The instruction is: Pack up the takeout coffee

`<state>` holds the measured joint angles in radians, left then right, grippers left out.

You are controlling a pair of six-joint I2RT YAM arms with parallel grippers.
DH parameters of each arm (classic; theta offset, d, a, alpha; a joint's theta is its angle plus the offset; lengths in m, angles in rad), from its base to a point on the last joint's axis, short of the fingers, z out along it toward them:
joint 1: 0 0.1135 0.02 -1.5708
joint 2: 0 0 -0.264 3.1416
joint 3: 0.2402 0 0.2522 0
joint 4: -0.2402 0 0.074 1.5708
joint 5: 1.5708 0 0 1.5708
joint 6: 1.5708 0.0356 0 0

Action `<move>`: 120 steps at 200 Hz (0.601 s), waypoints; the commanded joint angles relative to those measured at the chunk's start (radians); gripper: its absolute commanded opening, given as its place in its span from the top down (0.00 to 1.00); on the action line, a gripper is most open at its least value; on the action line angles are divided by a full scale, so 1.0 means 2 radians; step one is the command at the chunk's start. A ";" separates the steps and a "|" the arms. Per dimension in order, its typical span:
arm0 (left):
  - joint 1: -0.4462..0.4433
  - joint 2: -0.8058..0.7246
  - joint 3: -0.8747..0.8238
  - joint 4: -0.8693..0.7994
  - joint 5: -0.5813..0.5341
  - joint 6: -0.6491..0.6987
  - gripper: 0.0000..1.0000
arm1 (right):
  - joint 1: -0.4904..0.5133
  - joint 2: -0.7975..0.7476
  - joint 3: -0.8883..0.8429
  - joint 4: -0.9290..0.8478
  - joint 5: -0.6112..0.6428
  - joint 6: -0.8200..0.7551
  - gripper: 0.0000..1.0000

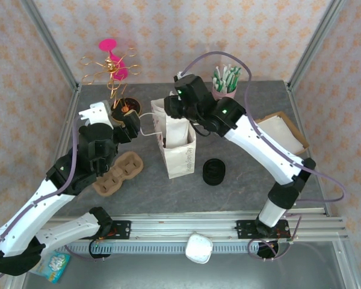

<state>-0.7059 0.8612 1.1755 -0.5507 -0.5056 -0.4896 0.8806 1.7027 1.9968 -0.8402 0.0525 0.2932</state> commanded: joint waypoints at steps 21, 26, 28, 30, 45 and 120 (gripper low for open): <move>0.003 -0.003 -0.004 -0.012 -0.002 -0.012 0.09 | 0.006 0.060 0.055 -0.097 0.035 -0.001 0.81; 0.003 -0.003 -0.003 -0.012 -0.003 -0.011 0.09 | 0.006 0.063 0.053 -0.098 0.035 -0.001 0.82; 0.004 -0.003 -0.002 -0.012 -0.003 -0.011 0.09 | 0.006 0.063 0.053 -0.097 0.035 -0.001 0.83; 0.003 -0.003 -0.002 -0.013 -0.003 -0.011 0.09 | 0.006 0.065 0.051 -0.097 0.035 -0.001 0.83; 0.003 -0.002 0.000 -0.015 -0.005 -0.009 0.09 | 0.006 0.070 0.035 -0.098 0.041 0.003 0.87; 0.004 0.002 -0.007 -0.008 -0.002 -0.008 0.09 | 0.013 0.092 0.008 -0.079 0.023 0.007 0.89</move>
<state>-0.7059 0.8623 1.1694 -0.5591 -0.5056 -0.5003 0.8967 1.8587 2.0289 -0.9878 0.0910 0.2996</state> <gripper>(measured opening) 0.911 0.100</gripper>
